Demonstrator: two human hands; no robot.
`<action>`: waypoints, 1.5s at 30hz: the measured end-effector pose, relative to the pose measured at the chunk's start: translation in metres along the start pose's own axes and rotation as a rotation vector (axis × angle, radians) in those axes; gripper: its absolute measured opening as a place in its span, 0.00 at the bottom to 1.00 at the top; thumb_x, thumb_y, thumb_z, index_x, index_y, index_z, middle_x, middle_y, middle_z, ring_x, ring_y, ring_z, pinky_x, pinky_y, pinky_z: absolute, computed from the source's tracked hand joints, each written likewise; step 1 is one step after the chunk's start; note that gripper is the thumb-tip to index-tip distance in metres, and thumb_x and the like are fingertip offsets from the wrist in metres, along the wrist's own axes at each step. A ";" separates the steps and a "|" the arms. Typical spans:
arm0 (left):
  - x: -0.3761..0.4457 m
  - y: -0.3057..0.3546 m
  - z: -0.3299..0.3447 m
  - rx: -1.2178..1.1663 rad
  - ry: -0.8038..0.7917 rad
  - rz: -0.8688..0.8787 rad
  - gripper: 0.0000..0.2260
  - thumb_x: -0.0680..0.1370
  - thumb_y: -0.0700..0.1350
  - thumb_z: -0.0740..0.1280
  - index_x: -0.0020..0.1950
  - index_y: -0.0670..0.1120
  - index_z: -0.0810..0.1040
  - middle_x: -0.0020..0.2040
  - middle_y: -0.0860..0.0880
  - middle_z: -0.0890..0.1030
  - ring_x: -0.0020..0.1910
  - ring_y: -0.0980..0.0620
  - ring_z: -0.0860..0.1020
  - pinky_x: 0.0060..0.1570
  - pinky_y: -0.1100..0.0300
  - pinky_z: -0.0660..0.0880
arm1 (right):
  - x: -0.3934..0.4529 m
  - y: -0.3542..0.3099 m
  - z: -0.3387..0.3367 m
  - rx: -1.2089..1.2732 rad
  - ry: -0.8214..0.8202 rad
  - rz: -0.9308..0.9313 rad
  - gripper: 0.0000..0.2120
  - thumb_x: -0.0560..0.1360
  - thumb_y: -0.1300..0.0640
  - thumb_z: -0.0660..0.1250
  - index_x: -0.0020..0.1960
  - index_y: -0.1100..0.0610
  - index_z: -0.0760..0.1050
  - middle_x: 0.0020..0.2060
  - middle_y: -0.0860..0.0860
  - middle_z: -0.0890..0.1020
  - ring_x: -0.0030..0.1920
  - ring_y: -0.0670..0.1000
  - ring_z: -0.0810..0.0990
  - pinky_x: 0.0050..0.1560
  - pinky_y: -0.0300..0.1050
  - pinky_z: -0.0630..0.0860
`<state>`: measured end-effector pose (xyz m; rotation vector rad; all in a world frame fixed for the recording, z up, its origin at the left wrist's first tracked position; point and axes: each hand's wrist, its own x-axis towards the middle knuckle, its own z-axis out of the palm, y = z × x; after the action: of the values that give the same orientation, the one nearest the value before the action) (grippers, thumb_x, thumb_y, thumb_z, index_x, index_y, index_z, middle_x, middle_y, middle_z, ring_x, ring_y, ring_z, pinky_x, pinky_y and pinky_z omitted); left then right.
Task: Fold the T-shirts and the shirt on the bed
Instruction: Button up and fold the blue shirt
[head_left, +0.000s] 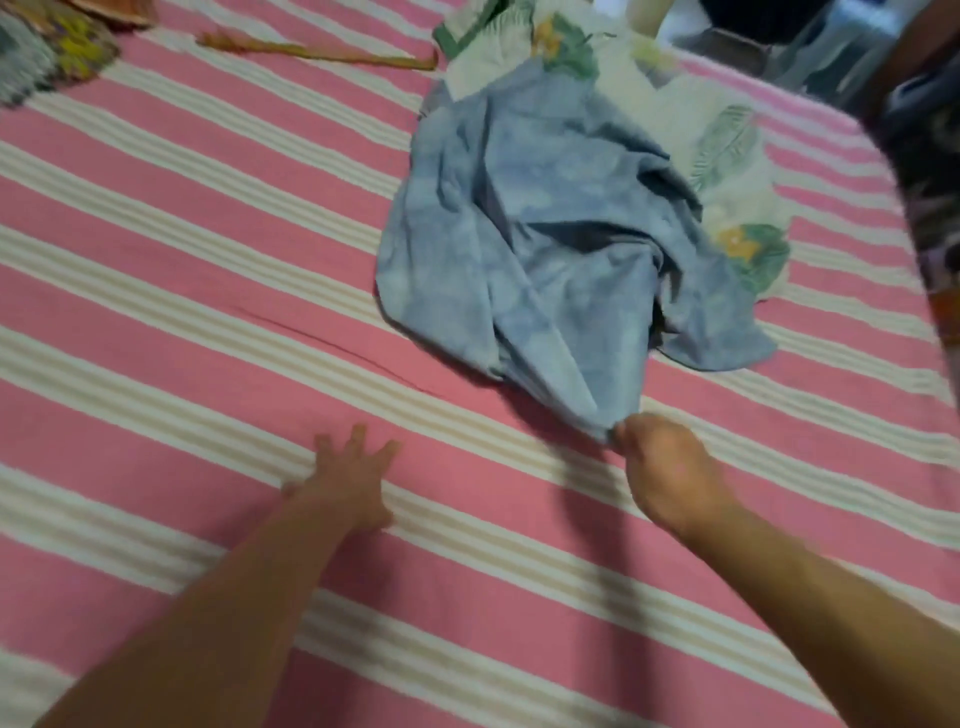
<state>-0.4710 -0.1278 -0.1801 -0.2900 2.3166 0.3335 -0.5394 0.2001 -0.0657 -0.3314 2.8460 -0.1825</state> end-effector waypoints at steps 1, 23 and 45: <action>-0.012 -0.003 -0.002 -0.059 0.013 -0.008 0.44 0.75 0.56 0.71 0.83 0.57 0.47 0.83 0.44 0.47 0.81 0.37 0.48 0.76 0.36 0.57 | -0.066 0.020 0.004 -0.028 -0.158 0.028 0.09 0.75 0.59 0.59 0.45 0.53 0.78 0.48 0.56 0.83 0.51 0.62 0.81 0.45 0.50 0.73; -0.178 0.233 0.216 -0.723 0.444 -0.197 0.44 0.71 0.70 0.70 0.77 0.46 0.62 0.71 0.38 0.70 0.70 0.34 0.69 0.70 0.44 0.67 | -0.296 0.152 0.161 -0.024 -0.165 0.062 0.46 0.68 0.31 0.41 0.82 0.50 0.48 0.79 0.62 0.54 0.77 0.65 0.55 0.74 0.63 0.60; -0.458 0.217 0.302 -0.717 0.592 1.222 0.14 0.76 0.49 0.69 0.51 0.40 0.85 0.74 0.57 0.71 0.72 0.60 0.69 0.72 0.57 0.66 | -0.528 0.056 0.096 0.549 0.733 -0.345 0.41 0.69 0.56 0.71 0.78 0.43 0.60 0.74 0.46 0.68 0.72 0.41 0.66 0.71 0.33 0.60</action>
<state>-0.0244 0.2232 -0.0195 0.8647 2.5658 1.8817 -0.0288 0.3725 -0.0333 -0.7488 3.1966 -1.3723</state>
